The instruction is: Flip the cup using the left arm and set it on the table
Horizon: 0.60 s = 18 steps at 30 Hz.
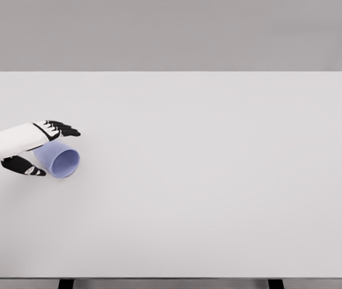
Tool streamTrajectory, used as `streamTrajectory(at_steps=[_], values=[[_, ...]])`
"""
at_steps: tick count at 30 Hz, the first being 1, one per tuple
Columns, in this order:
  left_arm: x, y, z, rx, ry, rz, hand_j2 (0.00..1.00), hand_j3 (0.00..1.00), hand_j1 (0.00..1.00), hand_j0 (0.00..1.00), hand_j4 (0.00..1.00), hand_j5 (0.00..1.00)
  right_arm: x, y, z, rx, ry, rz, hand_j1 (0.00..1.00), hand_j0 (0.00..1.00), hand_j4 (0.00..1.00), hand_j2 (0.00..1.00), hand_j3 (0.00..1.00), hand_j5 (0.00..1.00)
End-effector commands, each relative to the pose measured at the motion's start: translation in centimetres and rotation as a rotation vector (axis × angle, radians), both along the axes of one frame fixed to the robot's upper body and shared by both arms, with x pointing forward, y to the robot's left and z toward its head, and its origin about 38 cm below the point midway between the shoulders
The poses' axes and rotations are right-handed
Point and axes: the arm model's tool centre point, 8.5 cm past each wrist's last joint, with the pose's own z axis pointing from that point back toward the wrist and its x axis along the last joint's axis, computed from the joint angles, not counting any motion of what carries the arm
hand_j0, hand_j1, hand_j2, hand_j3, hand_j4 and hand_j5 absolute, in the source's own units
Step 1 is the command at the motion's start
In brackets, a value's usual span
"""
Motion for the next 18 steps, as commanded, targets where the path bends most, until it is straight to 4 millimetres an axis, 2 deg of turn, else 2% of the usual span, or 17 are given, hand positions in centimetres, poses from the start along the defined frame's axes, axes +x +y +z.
streamTrajectory(at_steps=[1,5,18], values=[[0.0,0.2,-0.2,0.011,0.006,0.006,1.0,1.0,1.0,1.0,1.0,1.0,0.0,0.0,0.0,0.0,0.0,0.0,1.0,1.0,1.0,1.0,1.0,1.0],[0.2,0.8,-0.7,0.026,0.012,0.021,1.0,1.0,1.0,1.0,1.0,1.0,0.0,0.0,0.0,0.0,0.0,0.0,1.0,1.0,1.0,1.0,1.0,1.0],[1.1,0.0,-1.4,0.025,-0.002,0.026,1.0,1.0,1.0,1.0,1.0,1.0,0.0,0.0,0.0,0.0,0.0,0.0,1.0,1.0,1.0,1.0,1.0,1.0]])
